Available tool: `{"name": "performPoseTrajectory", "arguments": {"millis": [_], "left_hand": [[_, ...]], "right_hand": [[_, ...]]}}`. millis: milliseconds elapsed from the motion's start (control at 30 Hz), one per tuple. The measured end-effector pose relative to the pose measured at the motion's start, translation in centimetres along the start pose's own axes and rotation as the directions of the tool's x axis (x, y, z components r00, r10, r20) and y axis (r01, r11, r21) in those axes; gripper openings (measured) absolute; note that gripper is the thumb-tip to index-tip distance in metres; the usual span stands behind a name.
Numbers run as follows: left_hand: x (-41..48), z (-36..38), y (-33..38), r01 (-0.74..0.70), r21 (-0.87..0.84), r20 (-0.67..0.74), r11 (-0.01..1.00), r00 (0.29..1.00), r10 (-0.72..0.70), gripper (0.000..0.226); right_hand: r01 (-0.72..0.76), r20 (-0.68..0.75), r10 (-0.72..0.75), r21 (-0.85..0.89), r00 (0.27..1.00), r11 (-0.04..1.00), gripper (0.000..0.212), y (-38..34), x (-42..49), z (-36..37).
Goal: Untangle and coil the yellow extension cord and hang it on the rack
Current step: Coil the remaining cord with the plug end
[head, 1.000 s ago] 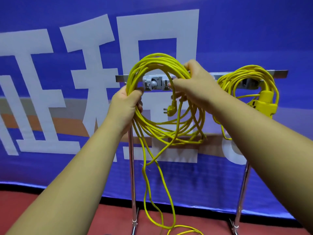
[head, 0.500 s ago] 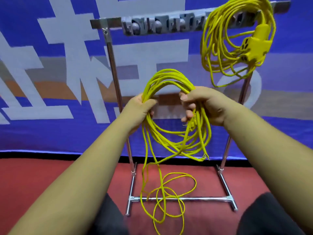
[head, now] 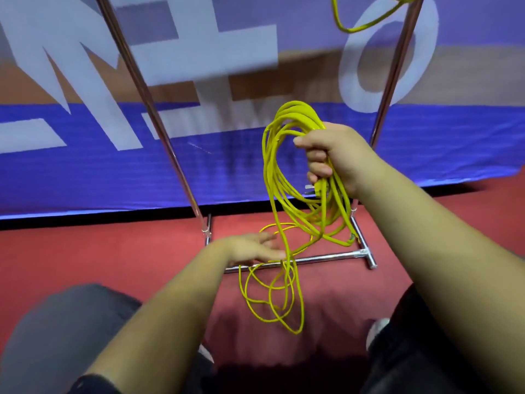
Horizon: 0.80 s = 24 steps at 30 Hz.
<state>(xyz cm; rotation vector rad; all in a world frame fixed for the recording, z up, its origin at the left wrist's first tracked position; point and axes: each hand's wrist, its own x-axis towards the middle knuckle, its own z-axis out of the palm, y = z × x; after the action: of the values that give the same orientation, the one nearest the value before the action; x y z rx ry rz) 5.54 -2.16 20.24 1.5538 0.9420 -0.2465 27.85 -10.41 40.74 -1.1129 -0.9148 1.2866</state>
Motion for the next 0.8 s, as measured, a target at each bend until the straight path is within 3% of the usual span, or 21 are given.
{"name": "performPoseTrajectory", "arguments": {"millis": [67, 233, 367, 533, 800], "left_hand": [[2.5, 3.1, -2.4, -0.014, 0.019, 0.09, 1.0, 0.996, 0.012, 0.1], [4.8, 6.3, -3.3, -0.072, 0.156, -0.079, 0.985, 0.993, 0.085, 0.014], [5.2, 4.2, -1.8, -0.005, 0.085, -0.3, 0.996, 0.954, 0.031, 0.023], [4.1, -2.5, 0.4, 0.061, 0.312, -0.445, 0.948, 0.891, 0.089, 0.026], [-2.2, -9.9, 6.4, -0.021, 0.348, -0.339, 0.937, 0.929, 0.147, 0.01]], "right_hand": [[0.015, -0.033, -0.016, -0.01, 0.999, 1.0, 0.025, 0.2, 0.3, -0.8], [0.075, -0.135, -0.076, -0.01, 0.988, 0.997, 0.024, 0.9, 0.9, -2.2], [0.086, -0.176, -0.106, -0.117, 0.979, 0.989, 0.022, 1.4, 1.4, -3.1], [0.078, -0.227, -0.14, -0.262, 0.964, 0.962, 0.021, 1.7, 1.9, -4.0], [0.033, -0.296, -0.138, -0.334, 0.945, 0.942, 0.016, 2.1, 2.8, -4.7]]}}
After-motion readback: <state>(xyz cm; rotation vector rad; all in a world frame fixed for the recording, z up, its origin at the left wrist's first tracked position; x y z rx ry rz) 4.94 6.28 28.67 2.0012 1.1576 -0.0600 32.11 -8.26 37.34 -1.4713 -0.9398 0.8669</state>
